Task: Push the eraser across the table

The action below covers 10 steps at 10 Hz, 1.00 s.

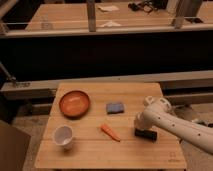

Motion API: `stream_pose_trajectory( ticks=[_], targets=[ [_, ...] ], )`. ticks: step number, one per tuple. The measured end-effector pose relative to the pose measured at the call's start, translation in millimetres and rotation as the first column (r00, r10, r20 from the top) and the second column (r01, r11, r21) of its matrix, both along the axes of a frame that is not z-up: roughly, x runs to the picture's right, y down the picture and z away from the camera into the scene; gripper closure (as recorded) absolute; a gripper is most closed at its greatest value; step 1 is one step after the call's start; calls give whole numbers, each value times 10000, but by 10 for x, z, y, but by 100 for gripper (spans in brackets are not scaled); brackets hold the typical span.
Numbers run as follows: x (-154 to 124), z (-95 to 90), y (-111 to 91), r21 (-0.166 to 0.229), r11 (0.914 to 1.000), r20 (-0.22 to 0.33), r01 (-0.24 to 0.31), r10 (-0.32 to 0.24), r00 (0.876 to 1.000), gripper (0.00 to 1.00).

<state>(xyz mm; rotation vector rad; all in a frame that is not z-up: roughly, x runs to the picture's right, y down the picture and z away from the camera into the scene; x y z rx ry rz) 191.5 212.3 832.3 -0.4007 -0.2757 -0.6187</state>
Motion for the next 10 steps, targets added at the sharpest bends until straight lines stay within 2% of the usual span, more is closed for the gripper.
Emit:
stream_pose_trajectory(
  ticks=[4,7,10],
  targets=[
    [-12,50,-51,145,9999,63,-74,73,10000,97],
    [35,-4,41,222,9997,144,-98,95,9999,97],
    [31,42,16,355,9992,259,-197,188,9995,97]
  ],
)
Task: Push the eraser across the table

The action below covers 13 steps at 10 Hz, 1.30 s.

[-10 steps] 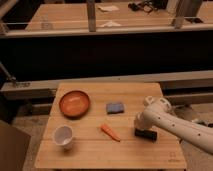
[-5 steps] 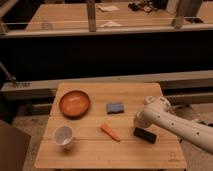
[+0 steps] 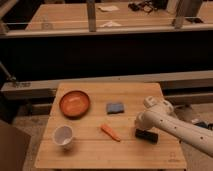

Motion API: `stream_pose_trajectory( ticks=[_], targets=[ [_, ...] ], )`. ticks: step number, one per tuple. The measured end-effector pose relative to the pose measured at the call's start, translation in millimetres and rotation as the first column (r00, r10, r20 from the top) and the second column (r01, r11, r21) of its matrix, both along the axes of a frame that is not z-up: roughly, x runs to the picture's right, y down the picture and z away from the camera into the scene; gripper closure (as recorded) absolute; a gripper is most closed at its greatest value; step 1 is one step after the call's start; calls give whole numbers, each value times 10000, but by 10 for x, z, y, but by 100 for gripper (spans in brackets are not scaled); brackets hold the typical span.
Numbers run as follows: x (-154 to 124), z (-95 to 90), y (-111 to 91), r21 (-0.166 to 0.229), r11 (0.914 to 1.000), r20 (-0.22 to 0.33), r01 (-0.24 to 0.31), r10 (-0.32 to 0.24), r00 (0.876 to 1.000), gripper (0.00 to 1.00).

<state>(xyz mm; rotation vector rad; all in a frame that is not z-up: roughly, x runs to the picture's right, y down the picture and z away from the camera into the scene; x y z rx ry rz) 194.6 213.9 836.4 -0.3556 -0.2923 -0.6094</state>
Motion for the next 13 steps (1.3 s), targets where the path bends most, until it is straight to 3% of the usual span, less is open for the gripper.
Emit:
stream_pose_trajectory(
  ticks=[13],
  targets=[
    [-34,51,-15,266,9984,425,-501,489,9979,97]
  ],
)
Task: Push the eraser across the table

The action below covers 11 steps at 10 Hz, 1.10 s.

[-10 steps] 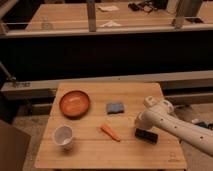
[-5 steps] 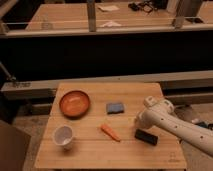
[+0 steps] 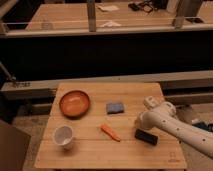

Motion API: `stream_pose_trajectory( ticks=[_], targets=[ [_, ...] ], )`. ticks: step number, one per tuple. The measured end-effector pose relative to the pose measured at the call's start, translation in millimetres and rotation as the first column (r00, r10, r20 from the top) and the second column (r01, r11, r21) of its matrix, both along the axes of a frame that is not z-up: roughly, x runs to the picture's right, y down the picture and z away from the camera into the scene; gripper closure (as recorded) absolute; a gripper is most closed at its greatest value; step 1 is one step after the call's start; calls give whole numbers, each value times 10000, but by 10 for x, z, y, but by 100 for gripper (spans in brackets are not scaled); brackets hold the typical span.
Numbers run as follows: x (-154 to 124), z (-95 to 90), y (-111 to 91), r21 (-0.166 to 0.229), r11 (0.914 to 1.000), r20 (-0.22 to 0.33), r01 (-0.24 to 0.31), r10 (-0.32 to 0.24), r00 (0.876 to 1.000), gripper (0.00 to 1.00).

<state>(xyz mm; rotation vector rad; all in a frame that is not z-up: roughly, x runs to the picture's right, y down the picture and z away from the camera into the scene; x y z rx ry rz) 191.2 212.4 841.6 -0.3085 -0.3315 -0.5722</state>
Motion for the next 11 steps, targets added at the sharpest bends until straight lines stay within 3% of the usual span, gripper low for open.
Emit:
stream_pose_trajectory(
  ticks=[11],
  targets=[
    [-33,28,-31,165,9992,324,-370,364,9988,97]
  ],
)
